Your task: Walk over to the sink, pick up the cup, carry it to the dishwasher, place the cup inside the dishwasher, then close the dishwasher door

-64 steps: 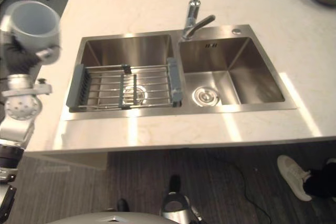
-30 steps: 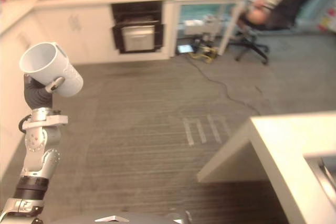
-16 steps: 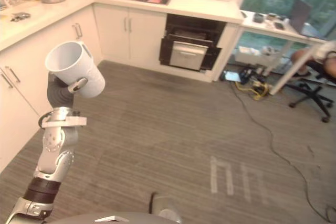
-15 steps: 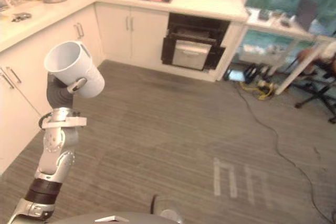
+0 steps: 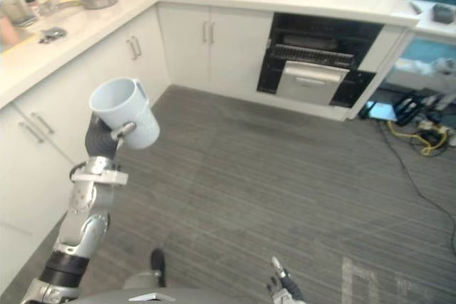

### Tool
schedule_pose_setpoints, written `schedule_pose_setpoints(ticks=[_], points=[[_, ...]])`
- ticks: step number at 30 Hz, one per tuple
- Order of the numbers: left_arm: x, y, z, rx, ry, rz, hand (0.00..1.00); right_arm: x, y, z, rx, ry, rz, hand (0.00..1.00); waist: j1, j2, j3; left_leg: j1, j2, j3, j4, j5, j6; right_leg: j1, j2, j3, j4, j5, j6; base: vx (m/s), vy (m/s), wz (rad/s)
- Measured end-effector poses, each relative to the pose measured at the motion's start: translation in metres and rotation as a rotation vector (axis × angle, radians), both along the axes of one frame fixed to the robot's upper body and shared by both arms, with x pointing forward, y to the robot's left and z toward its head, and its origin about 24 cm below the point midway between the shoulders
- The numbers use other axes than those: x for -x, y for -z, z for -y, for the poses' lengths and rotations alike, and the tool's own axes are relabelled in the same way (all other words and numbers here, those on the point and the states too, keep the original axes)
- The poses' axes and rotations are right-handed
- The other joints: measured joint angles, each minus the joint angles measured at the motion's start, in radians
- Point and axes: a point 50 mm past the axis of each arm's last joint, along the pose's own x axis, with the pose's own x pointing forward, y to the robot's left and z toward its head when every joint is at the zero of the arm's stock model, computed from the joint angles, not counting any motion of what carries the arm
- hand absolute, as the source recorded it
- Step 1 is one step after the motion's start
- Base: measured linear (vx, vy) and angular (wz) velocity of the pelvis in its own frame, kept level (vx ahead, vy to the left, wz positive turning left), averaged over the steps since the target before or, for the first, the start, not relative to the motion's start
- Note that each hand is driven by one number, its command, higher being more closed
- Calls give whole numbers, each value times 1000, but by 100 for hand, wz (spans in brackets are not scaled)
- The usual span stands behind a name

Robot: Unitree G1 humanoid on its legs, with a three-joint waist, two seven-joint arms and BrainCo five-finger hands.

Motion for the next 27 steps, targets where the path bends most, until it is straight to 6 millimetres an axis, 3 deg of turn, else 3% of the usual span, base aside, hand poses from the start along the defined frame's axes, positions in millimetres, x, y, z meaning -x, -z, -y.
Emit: schedule_pose_setpoints(ticks=[1, 3, 6, 7, 9, 10, 11, 12, 13, 14, 15, 16, 17, 18, 27], points=[[-1, 6, -3, -14, -7, -26, 100, 3, 2, -5, -7, 1, -15, 0, -2, -7, 4, 9, -5, 9, -1, -21, 1, 0, -4, 5, -2, 44, 2, 155, 207, -18], [-1, 10, -3, -15, -16, -52, 100, 9, 4, -6, 14, -17, -42, 0, -3, -21, 11, 46, -25, 36, 0, -71, -6, 0, -35, 3, 26, 69, 3, 130, 215, -39], [-2, 9, 12, -25, 4, -48, 100, 24, 5, -3, 58, -15, -74, 0, -21, -24, 12, 147, -86, 79, -80, -88, 4, -91, -107, -1, 278, 81, -14, 106, 181, -32], [-2, 7, 21, -42, 22, -38, 100, 29, 5, -5, 57, -25, -86, 0, -22, -37, 16, 194, -116, 88, -137, -88, 4, -163, -144, -2, 411, 117, -25, 114, 149, -33], [-1, 9, 31, -60, 40, -43, 100, 32, 6, -9, 50, -48, -96, 0, -28, -34, 14, 255, -137, 110, -197, -90, 7, -232, -182, -9, 528, 207, -22, 126, 117, -43], [-1, 9, 34, -69, 29, -47, 100, 34, 7, -13, 37, -55, -101, 0, -38, -17, 13, 277, -126, 117, -198, -91, 10, -258, -190, -45, 563, 180, -16, 121, 84, -59], [-1, 10, 33, -72, 18, -50, 100, 32, 7, -14, 30, -54, -94, 0, -38, -20, 17, 287, -116, 128, -198, -96, 17, -271, -190, -80, 562, 124, -17, 78, 28, -75], [-1, 10, 31, -76, -4, -56, 100, 30, 8, -17, -6, -58, -76, 0, -38, -19, 21, 300, -96, 143, -198, -99, 21, -288, -172, -168, 520, 34, -4, 42, -16, -61], [-1, 11, 30, -79, -12, -58, 100, 29, 8, -19, -28, -59, -62, 0, -38, -20, 20, 301, -85, 152, -198, -100, 21, -291, -159, -209, 474, 12, -1, 54, -53, -54], [-1, 10, 28, -96, -20, -53, 100, 29, 8, -25, -59, -91, -49, 0, -40, -38, 12, 302, -73, 167, -198, -102, 17, -279, -137, -284, 337, 30, -2, 134, -137, -37], [1, 11, 26, -117, -23, -52, 100, 31, 9, -32, -86, -105, -51, 0, -37, -77, 5, 308, -81, 191, -196, -104, 9, -274, -136, -331, 205, 152, -22, 124, -121, -39], [1, 12, 24, -124, -27, -57, 100, 32, 10, -34, -98, -107, -56, 0, -34, -94, 1, 311, -88, 199, -192, -100, 0, -276, -135, -342, 168, 197, 12, 211, -219, -44], [3, 17, 22, -125, -38, -83, 100, 35, 10, -30, -93, -120, -64, 0, -35, -86, -8, 312, -67, 208, -192, -100, -12, -239, -101, -350, 89, 209, 36, 120, -128, -28], [1, 28, 15, -134, -83, -141, 100, 29, 7, -17, -89, -210, -52, 0, -36, -48, -21, 321, -55, 244, -198, -116, -17, -130, -14, -354, -203, 320, 3, 120, -128, -17], [0, 39, 13, -143, -98, -189, 100, 32, 7, -17, -95, -208, -64, 0, -43, -45, -23, 317, -55, 254, -198, -118, -17, -130, -9, -342, -227, 327, -1, 0, -1, -3]])
